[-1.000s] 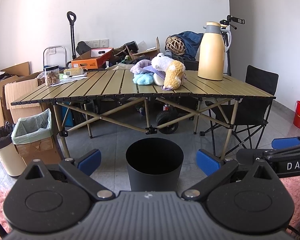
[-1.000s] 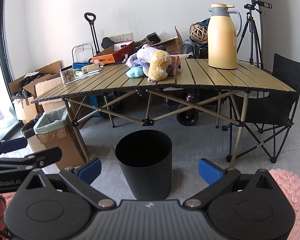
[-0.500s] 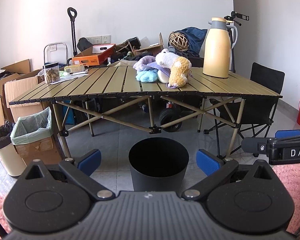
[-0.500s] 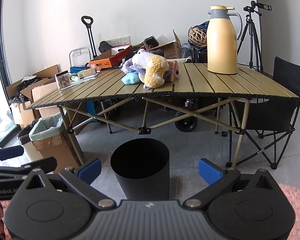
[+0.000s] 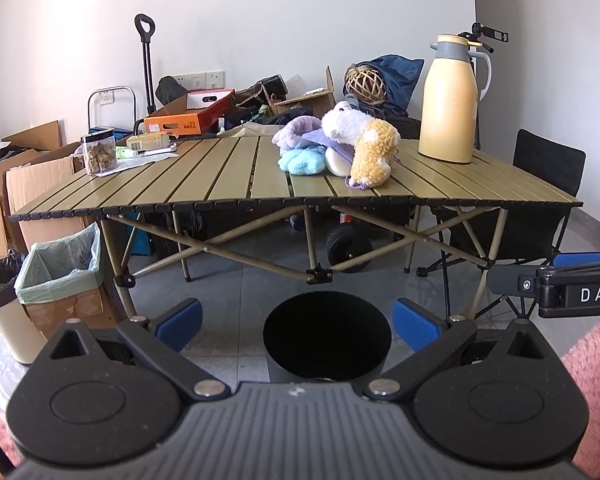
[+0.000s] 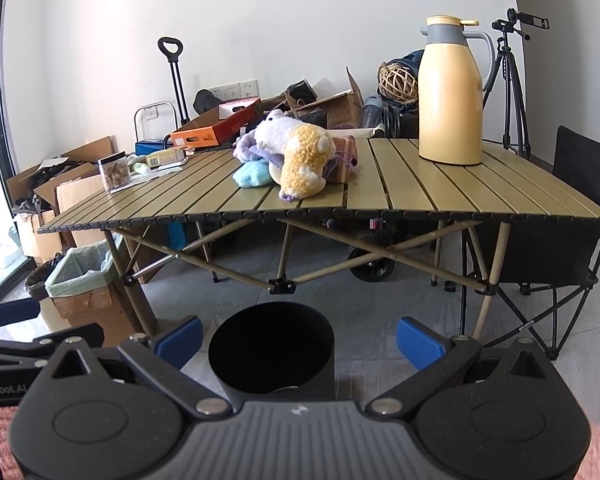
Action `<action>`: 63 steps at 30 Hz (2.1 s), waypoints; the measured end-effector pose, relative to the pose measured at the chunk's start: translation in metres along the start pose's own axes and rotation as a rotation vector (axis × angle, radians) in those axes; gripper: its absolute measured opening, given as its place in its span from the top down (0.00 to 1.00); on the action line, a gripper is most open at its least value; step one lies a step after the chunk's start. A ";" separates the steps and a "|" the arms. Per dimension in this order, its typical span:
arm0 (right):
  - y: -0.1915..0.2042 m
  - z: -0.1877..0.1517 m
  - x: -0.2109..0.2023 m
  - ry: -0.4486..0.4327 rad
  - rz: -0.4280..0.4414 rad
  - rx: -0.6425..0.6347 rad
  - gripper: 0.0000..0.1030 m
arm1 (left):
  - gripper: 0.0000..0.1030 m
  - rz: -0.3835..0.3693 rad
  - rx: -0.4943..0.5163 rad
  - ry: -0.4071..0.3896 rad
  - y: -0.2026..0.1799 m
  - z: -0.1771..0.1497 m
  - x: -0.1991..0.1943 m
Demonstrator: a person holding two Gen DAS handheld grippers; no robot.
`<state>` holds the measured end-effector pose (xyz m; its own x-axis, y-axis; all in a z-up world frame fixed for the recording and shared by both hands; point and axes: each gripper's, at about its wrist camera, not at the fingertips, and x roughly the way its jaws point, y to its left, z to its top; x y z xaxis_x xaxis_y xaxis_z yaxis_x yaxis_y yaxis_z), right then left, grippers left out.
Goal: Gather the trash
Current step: 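Move both tools toward the plush sheep on the table, then close the right gripper on the white-and-yellow plush sheep and lift it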
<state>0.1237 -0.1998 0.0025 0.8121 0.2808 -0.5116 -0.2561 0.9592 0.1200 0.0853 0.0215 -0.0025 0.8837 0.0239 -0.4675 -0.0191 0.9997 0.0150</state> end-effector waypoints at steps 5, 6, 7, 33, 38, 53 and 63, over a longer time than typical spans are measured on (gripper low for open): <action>-0.005 0.014 0.019 -0.019 -0.009 -0.007 0.00 | 0.00 -0.003 -0.009 -0.019 0.003 0.015 0.016; -0.006 0.017 0.023 -0.023 -0.009 -0.008 0.00 | 0.00 0.000 -0.011 -0.023 0.004 0.018 0.019; -0.007 0.021 0.027 -0.027 -0.008 -0.009 0.00 | 0.00 0.002 -0.013 -0.027 0.004 0.021 0.022; -0.018 0.124 0.150 -0.160 -0.044 -0.029 0.00 | 0.00 0.067 -0.132 -0.139 0.034 0.120 0.130; -0.016 0.138 0.184 -0.150 -0.057 -0.018 0.00 | 0.00 0.091 -0.102 -0.170 0.033 0.131 0.147; 0.004 0.151 0.263 -0.102 -0.119 0.017 0.07 | 0.00 0.118 -0.150 -0.146 0.051 0.135 0.190; 0.002 0.148 0.267 -0.105 -0.060 0.068 0.48 | 0.00 0.134 -0.163 -0.131 0.056 0.132 0.193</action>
<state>0.4176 -0.1177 -0.0082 0.8763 0.2214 -0.4279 -0.1723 0.9734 0.1508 0.3167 0.0818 0.0247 0.9211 0.1658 -0.3523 -0.2057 0.9754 -0.0790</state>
